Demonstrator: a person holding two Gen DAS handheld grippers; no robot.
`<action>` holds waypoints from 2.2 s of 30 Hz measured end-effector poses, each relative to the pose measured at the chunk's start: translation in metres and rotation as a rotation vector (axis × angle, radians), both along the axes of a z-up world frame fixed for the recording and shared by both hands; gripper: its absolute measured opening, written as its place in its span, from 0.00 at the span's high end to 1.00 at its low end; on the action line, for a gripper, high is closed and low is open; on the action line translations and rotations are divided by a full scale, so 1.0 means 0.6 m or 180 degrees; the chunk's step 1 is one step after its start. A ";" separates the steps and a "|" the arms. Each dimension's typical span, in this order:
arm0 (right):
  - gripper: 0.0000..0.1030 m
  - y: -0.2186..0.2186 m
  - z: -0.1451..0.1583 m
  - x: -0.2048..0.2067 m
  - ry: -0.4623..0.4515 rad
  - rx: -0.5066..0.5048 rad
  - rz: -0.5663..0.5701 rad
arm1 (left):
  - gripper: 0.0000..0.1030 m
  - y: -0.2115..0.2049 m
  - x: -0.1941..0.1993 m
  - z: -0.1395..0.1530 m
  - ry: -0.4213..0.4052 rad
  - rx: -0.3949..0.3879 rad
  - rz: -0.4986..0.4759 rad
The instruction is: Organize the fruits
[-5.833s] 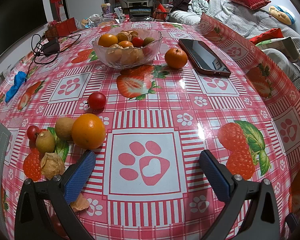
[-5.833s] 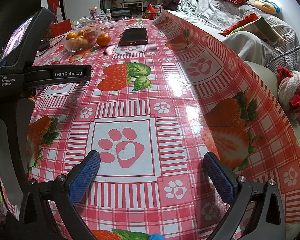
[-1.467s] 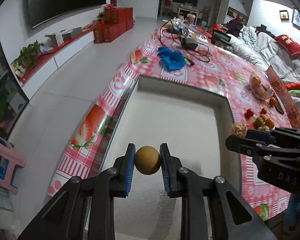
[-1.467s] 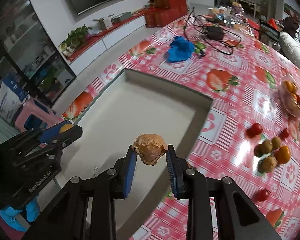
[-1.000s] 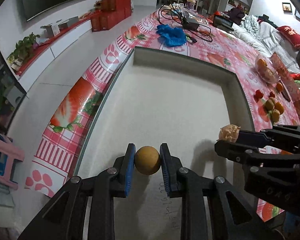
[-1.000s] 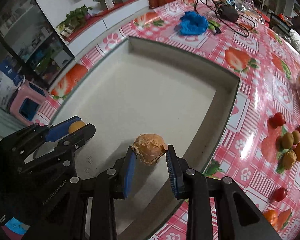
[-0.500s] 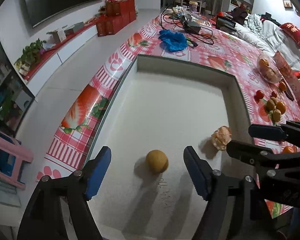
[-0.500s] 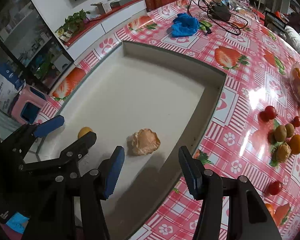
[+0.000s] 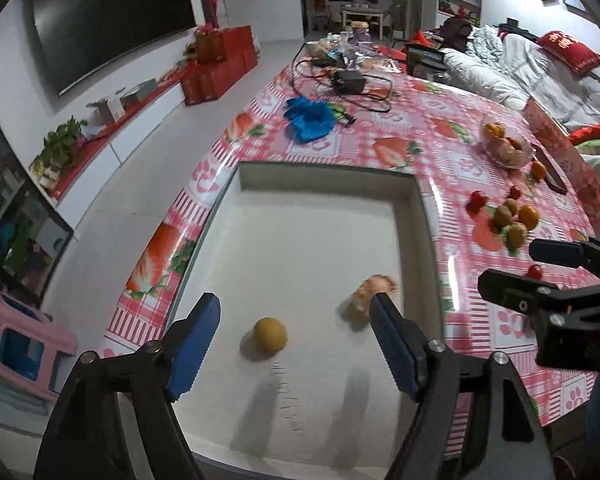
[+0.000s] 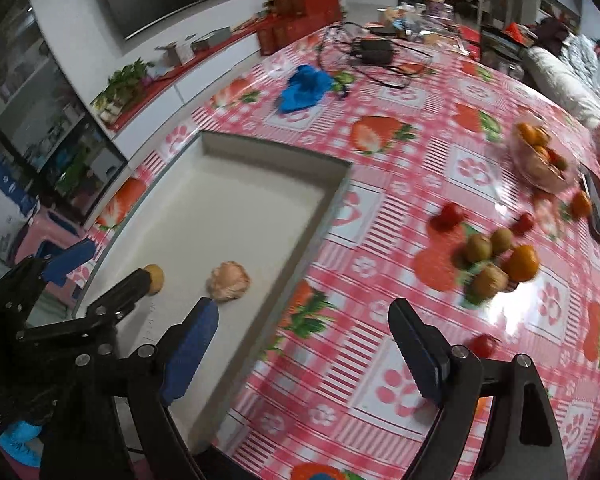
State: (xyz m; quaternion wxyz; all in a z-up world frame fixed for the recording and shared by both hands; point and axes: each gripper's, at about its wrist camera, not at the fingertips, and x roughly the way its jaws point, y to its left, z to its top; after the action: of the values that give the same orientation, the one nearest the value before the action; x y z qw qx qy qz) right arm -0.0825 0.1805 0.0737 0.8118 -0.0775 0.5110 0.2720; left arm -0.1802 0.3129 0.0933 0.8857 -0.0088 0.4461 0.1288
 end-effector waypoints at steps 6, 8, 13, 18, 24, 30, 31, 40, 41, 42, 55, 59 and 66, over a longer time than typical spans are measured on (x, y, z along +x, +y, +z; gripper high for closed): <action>0.14 -0.086 0.029 0.024 -0.0087 0.0076 -0.0314 | 0.22 -0.047 0.014 0.060 -0.0135 -0.0098 -0.0253; 0.14 -0.123 0.050 0.038 -0.0148 0.0101 -0.0449 | 0.22 -0.064 0.024 0.092 -0.0229 -0.0187 -0.0349; 0.14 -0.232 0.109 0.086 -0.0309 0.0191 -0.0935 | 0.22 -0.105 0.063 0.173 -0.0443 -0.0498 -0.0584; 0.14 -0.338 0.146 0.153 -0.0395 0.0216 -0.1440 | 0.18 -0.153 0.103 0.226 -0.0678 -0.0597 -0.0791; 0.14 -0.396 0.091 0.242 -0.0321 -0.0130 -0.1695 | 0.18 -0.196 0.158 0.141 -0.0371 -0.0532 -0.0838; 0.14 -0.386 -0.012 0.303 -0.0334 -0.0685 -0.1534 | 0.18 -0.195 0.185 0.035 0.0014 -0.0503 -0.0752; 0.15 -0.383 -0.023 0.314 -0.0365 -0.0738 -0.1507 | 0.18 -0.194 0.186 0.023 0.0038 -0.0476 -0.0742; 0.15 -0.361 -0.072 0.387 -0.0574 -0.0956 -0.1473 | 0.18 -0.197 0.188 -0.036 0.0231 -0.0357 -0.0787; 0.15 -0.360 -0.076 0.394 -0.0574 -0.0969 -0.1487 | 0.18 -0.197 0.190 -0.038 0.0250 -0.0352 -0.0788; 0.16 -0.361 -0.080 0.400 -0.0548 -0.0954 -0.1502 | 0.18 -0.196 0.191 -0.042 0.0269 -0.0359 -0.0788; 0.53 -0.349 -0.106 0.442 -0.0462 -0.0790 -0.1433 | 0.18 -0.184 0.196 -0.059 0.0360 -0.0382 -0.0710; 0.61 -0.350 -0.105 0.433 -0.0485 -0.0706 -0.1461 | 0.18 -0.190 0.191 -0.063 0.0381 -0.0369 -0.0719; 0.61 -0.368 -0.098 0.341 -0.0313 -0.0473 -0.1342 | 0.18 -0.206 0.174 -0.076 0.0402 -0.0415 -0.0794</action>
State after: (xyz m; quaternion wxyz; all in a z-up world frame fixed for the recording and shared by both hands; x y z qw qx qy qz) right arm 0.1222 -0.0400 0.0148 0.8666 -0.0418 0.4942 0.0539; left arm -0.0755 0.1894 0.0475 0.8625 -0.0028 0.5059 -0.0112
